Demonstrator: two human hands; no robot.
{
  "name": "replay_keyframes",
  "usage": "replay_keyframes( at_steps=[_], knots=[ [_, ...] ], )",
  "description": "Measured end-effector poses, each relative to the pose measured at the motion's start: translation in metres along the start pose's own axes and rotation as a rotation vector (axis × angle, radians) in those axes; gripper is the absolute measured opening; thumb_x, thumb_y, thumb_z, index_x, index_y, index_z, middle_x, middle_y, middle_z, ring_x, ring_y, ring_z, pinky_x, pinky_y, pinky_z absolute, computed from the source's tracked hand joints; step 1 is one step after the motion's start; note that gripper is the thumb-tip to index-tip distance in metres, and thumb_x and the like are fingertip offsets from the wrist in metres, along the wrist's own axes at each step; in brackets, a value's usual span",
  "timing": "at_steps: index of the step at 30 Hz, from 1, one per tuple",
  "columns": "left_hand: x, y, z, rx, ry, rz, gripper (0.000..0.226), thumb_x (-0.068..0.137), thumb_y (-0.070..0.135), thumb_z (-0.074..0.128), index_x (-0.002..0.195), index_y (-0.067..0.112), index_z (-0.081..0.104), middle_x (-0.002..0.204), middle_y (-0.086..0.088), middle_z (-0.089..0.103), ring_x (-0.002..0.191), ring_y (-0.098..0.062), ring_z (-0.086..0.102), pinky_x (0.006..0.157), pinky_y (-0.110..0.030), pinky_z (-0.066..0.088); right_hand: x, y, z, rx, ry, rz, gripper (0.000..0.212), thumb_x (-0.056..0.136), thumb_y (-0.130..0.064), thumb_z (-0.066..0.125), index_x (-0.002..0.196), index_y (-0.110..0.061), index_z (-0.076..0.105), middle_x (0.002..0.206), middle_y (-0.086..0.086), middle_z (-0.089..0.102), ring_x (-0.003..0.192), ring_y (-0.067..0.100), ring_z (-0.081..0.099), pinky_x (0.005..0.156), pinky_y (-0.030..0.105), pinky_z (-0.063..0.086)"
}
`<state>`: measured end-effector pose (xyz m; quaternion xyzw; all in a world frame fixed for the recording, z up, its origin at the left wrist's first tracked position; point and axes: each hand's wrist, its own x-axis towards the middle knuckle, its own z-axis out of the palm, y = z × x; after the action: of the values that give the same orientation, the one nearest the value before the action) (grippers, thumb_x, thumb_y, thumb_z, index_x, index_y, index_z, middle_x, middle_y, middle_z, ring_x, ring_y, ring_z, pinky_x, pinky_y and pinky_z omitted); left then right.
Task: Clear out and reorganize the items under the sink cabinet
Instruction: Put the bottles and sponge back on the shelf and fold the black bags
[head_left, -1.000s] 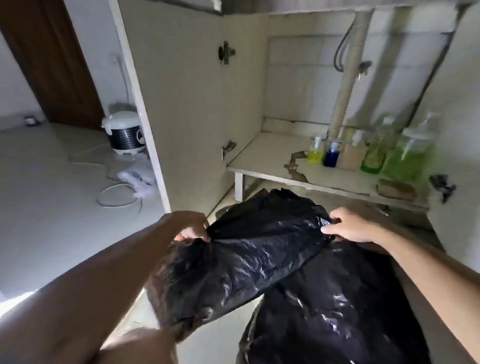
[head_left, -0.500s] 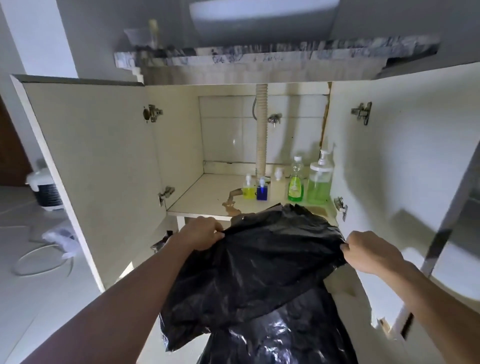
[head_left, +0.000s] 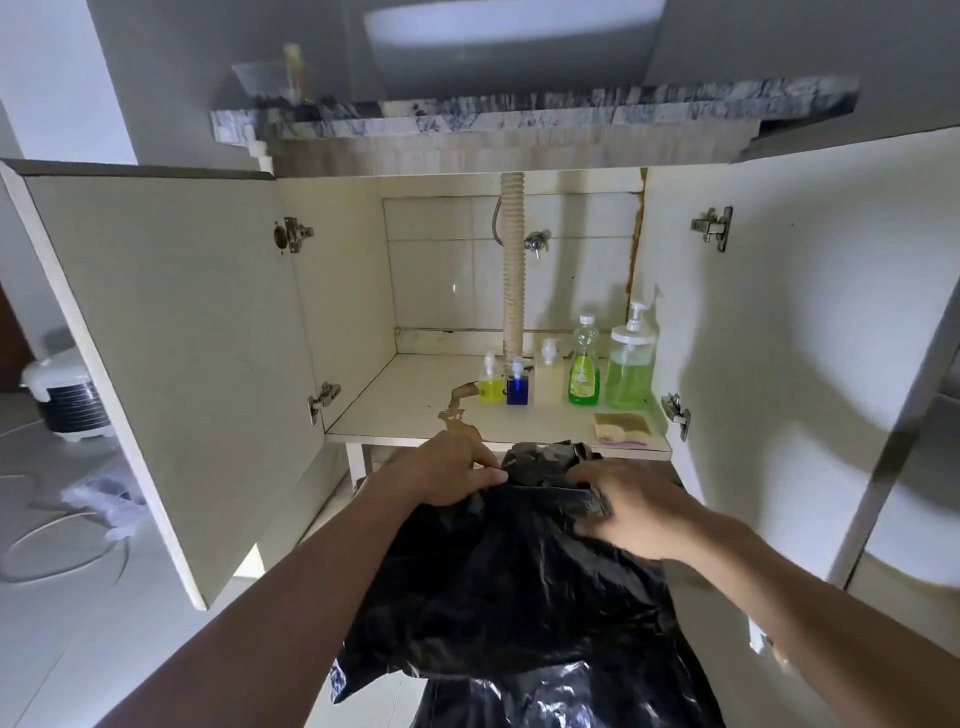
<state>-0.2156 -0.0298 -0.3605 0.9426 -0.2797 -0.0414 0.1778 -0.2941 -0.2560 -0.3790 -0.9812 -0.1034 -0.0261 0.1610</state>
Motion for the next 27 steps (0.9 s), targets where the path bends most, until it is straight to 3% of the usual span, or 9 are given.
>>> replay_keyframes(
  at_steps=[3, 6, 8, 11, 16, 18, 21, 25, 27],
  knots=[
    [-0.003, 0.008, -0.003, -0.037, 0.009, 0.063, 0.03, 0.093, 0.041, 0.054, 0.107, 0.022, 0.071, 0.096, 0.003, 0.059, 0.09, -0.011, 0.048, 0.08, -0.024, 0.033, 0.002, -0.003, 0.017, -0.102, -0.151, -0.014, 0.035, 0.085, -0.03, 0.062, 0.119, -0.03, 0.053, 0.116, -0.006, 0.064, 0.108, 0.018, 0.06, 0.099, 0.042, 0.041],
    [-0.006, 0.007, -0.005, -0.021, 0.029, 0.08, 0.029, 0.094, 0.04, 0.054, 0.107, 0.021, 0.071, 0.094, 0.002, 0.061, 0.086, -0.01, 0.046, 0.077, -0.022, 0.032, 0.003, 0.003, 0.023, -0.123, -0.172, -0.015, 0.012, 0.09, -0.022, 0.057, 0.095, -0.032, 0.062, 0.106, -0.005, 0.066, 0.099, 0.017, 0.062, 0.096, 0.038, 0.048],
    [-0.007, 0.008, -0.005, -0.019, 0.017, 0.088, 0.029, 0.093, 0.04, 0.054, 0.107, 0.021, 0.072, 0.082, 0.009, 0.056, 0.077, -0.006, 0.047, 0.066, -0.018, 0.032, 0.005, 0.002, 0.017, -0.029, -0.035, -0.055, 0.028, 0.09, -0.019, 0.059, 0.115, -0.03, 0.059, 0.117, -0.008, 0.057, 0.106, 0.012, 0.055, 0.096, 0.031, 0.047],
    [-0.007, 0.015, -0.006, -0.025, -0.018, 0.108, 0.029, 0.094, 0.038, 0.054, 0.11, 0.021, 0.071, 0.074, 0.02, 0.05, 0.069, 0.0, 0.047, 0.06, -0.015, 0.03, 0.012, -0.002, 0.005, 0.1, 0.151, -0.056, 0.053, 0.088, -0.026, 0.062, 0.137, -0.026, 0.043, 0.134, -0.008, 0.05, 0.122, 0.013, 0.047, 0.104, 0.036, 0.04],
    [-0.01, 0.026, -0.008, 0.084, -0.009, 0.082, 0.029, 0.094, 0.044, 0.052, 0.111, 0.028, 0.07, 0.08, 0.013, 0.055, 0.089, -0.014, 0.057, 0.074, -0.025, 0.038, 0.007, -0.005, 0.019, -0.138, -0.201, -0.054, 0.022, 0.082, -0.025, 0.059, 0.099, -0.014, 0.065, 0.109, 0.001, 0.061, 0.108, 0.021, 0.056, 0.093, 0.034, 0.044],
    [-0.012, 0.025, -0.008, 0.172, 0.032, 0.024, 0.031, 0.094, 0.046, 0.049, 0.114, 0.03, 0.068, 0.103, 0.004, 0.063, 0.105, -0.019, 0.056, 0.084, -0.032, 0.042, 0.005, -0.006, 0.02, -0.187, -0.254, -0.032, 0.01, 0.081, -0.022, 0.058, 0.084, -0.013, 0.059, 0.096, 0.004, 0.059, 0.097, 0.025, 0.057, 0.075, 0.03, 0.043],
    [-0.013, 0.022, -0.008, 0.289, 0.131, -0.06, 0.032, 0.096, 0.043, 0.045, 0.118, 0.03, 0.065, 0.124, 0.004, 0.061, 0.115, -0.021, 0.055, 0.092, -0.037, 0.043, 0.0, -0.015, 0.015, -0.181, -0.342, 0.001, 0.025, 0.081, -0.026, 0.062, 0.069, -0.011, 0.046, 0.071, 0.002, 0.049, 0.06, 0.021, 0.046, 0.053, 0.029, 0.032],
    [-0.011, 0.016, -0.006, 0.337, 0.185, -0.133, 0.033, 0.098, 0.041, 0.042, 0.119, 0.028, 0.063, 0.123, 0.001, 0.061, 0.112, -0.023, 0.056, 0.091, -0.038, 0.045, -0.012, -0.03, 0.015, -0.275, -0.597, 0.131, 0.044, 0.077, -0.051, 0.066, 0.075, -0.014, 0.043, 0.067, -0.002, 0.043, 0.055, 0.015, 0.04, 0.051, 0.029, 0.031],
    [-0.01, 0.014, -0.005, 0.341, 0.197, -0.146, 0.033, 0.097, 0.041, 0.042, 0.119, 0.028, 0.063, 0.122, -0.001, 0.061, 0.111, -0.024, 0.057, 0.09, -0.038, 0.045, -0.011, -0.029, 0.016, -0.345, -0.634, 0.184, 0.041, 0.08, -0.048, 0.063, 0.087, -0.01, 0.051, 0.07, 0.0, 0.047, 0.057, 0.017, 0.044, 0.054, 0.029, 0.034]
  ],
)
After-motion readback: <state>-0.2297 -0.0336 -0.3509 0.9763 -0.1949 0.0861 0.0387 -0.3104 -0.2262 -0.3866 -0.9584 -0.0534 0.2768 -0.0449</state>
